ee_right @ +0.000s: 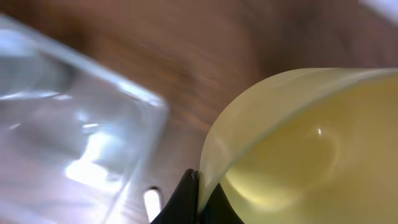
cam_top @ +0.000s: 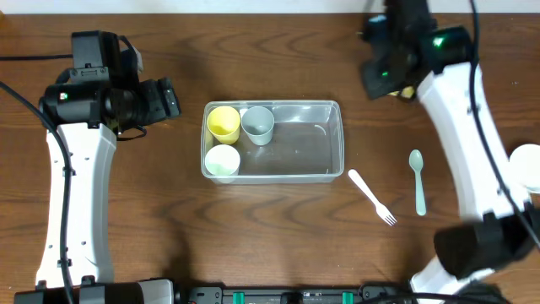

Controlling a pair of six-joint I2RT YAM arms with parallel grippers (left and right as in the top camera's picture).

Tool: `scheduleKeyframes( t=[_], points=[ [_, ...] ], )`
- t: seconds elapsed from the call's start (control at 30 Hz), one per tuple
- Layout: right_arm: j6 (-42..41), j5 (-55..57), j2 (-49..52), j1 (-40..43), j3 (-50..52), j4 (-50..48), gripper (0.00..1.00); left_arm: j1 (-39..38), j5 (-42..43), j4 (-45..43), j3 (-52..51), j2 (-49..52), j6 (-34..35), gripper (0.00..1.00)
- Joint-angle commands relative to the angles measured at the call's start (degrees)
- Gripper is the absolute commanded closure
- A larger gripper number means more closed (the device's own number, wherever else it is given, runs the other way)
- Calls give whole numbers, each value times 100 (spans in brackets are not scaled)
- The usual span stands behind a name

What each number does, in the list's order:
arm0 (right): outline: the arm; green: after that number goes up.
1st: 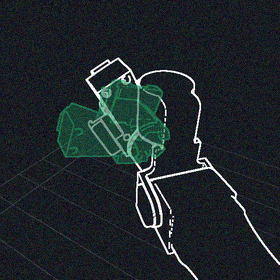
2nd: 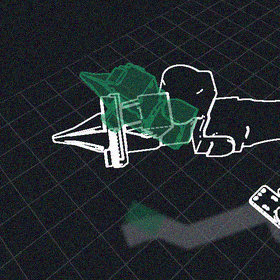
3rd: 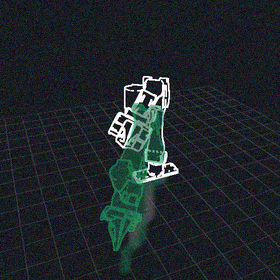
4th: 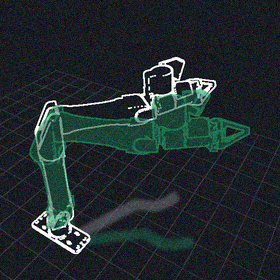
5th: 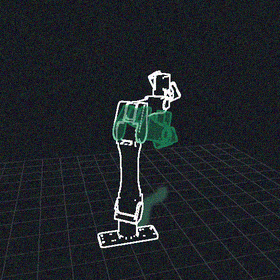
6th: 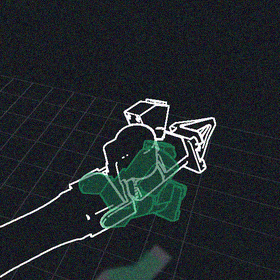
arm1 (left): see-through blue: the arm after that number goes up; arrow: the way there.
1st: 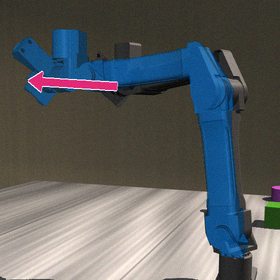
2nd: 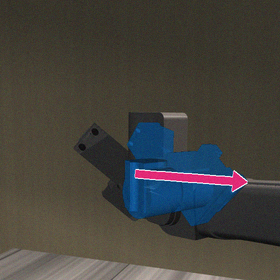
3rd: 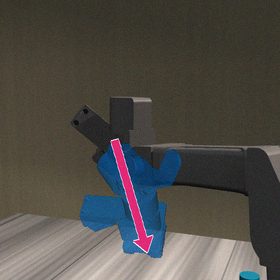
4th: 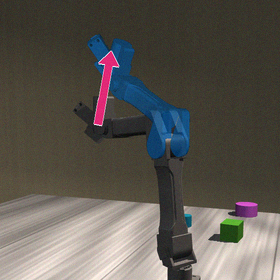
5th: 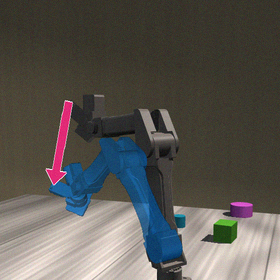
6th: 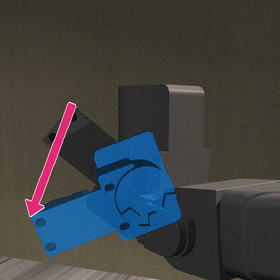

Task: Pack container
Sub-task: 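Carry the yellow bowl into the container's right side and release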

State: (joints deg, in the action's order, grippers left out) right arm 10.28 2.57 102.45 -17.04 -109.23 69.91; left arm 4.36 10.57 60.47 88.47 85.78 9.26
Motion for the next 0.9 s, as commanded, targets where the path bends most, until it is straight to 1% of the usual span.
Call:
scheduleKeyframes(
  t=[0.0, 0.17, 0.27, 0.37, 0.6, 0.87],
  points=[
    [673, -98, 9, -645, 11, 81, 99, 13, 37, 35, -50, 39, 90, 9],
    [645, -96, 157, -1368, 157, 59, 96, 13, 35, 35, -50, 39, 90, 9],
    [647, -247, 280, -1631, 376, -50, 91, 13, 35, 35, -50, 39, 90, 9],
    [599, -348, 415, -1805, 688, -245, 92, 13, 35, 35, -50, 39, 90, 9],
    [424, -352, 599, -1810, 1591, -1045, 96, 13, -376, 81, -50, 39, 90, 9],
    [409, -352, 643, -1753, 2299, -1832, 96, 13, -376, 76, -50, 39, 90, 9]
  ],
)
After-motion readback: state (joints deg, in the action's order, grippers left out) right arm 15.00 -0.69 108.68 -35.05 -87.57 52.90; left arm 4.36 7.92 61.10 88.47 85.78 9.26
